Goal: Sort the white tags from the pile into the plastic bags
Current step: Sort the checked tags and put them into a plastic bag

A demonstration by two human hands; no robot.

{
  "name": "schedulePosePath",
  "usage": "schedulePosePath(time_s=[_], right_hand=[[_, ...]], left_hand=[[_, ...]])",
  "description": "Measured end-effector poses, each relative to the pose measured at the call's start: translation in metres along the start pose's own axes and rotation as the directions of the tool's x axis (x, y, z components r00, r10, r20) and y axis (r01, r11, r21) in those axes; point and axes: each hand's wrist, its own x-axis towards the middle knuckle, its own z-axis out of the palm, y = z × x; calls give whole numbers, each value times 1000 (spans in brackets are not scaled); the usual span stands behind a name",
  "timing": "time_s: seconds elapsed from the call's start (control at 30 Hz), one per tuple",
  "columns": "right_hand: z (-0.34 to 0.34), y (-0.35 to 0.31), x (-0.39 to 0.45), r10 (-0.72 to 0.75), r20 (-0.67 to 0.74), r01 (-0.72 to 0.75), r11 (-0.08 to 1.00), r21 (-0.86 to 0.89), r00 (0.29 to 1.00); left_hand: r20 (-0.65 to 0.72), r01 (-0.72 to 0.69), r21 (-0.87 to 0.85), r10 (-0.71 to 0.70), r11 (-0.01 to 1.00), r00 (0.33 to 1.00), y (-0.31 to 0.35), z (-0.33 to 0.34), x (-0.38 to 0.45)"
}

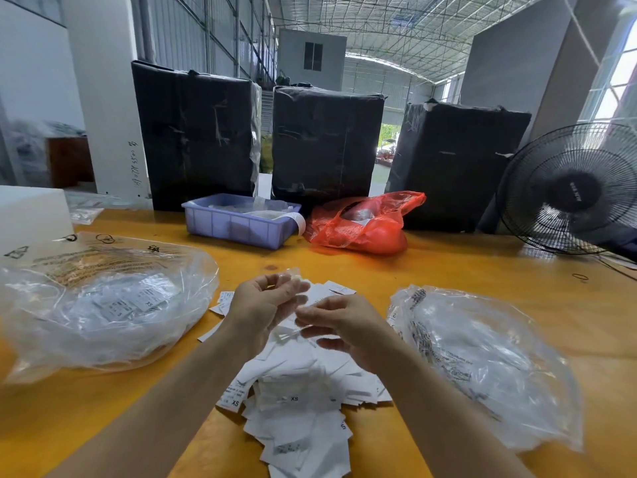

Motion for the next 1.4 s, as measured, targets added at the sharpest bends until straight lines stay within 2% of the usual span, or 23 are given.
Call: schedulePosePath(time_s=[0.1,0.2,0.3,0.4,0.5,0.6,0.67,0.7,0.77,0.83,0.87,1.03,1.2,1.27,1.4], right_hand=[[-7,-3,1,-20,-116,34,992,124,993],[-10,-6,0,-81,-193,110,983,144,978],[-13,-5,2,-218,-245,200,975,-95,945],[-18,-7,3,-349,-147,263,872,-413,926],[-18,-8,4,-390,-33,337,832,-440,920],[-19,-8,5,-397,-74,333,845,-419,915],[-28,-6,6,-369,-99,256,791,-555,924],[-33,-4,6,-322,-58,207,725,-657,945],[-38,0,4,-138,95,159,593,-789,986],[-36,7,4,29,203,163,489,-857,979],[-35,10,5,54,222,174,453,-874,974],[-41,17,11,-76,206,217,452,-865,976],[-43,22,11,-75,219,229,461,-858,973],[-40,22,11,-71,213,222,432,-874,974],[-37,22,11,-170,215,264,365,-893,962]], left_hand=[[-8,9,-67,-9,998,1000,0,-1,0],[16,26,27,-26,999,1000,0,-2,-1],[102,37,283,-68,959,992,2,-6,0],[284,-77,577,-112,813,952,6,-11,-2],[351,-189,665,-80,722,933,1,-9,-5],[263,-205,644,37,737,964,-6,-7,-4],[180,-185,614,92,768,979,-6,-9,-1],[146,-173,606,105,777,984,-5,-11,0],[100,-145,581,107,801,989,-4,-14,1],[74,-127,555,103,822,992,-4,-16,2],[68,-123,550,102,826,992,-5,-16,2],[68,-110,546,87,830,994,-5,-15,3],[84,-123,491,93,863,992,-6,-12,1],[66,-125,482,106,867,992,-6,-11,1],[36,-104,464,99,880,994,-6,-9,1]])
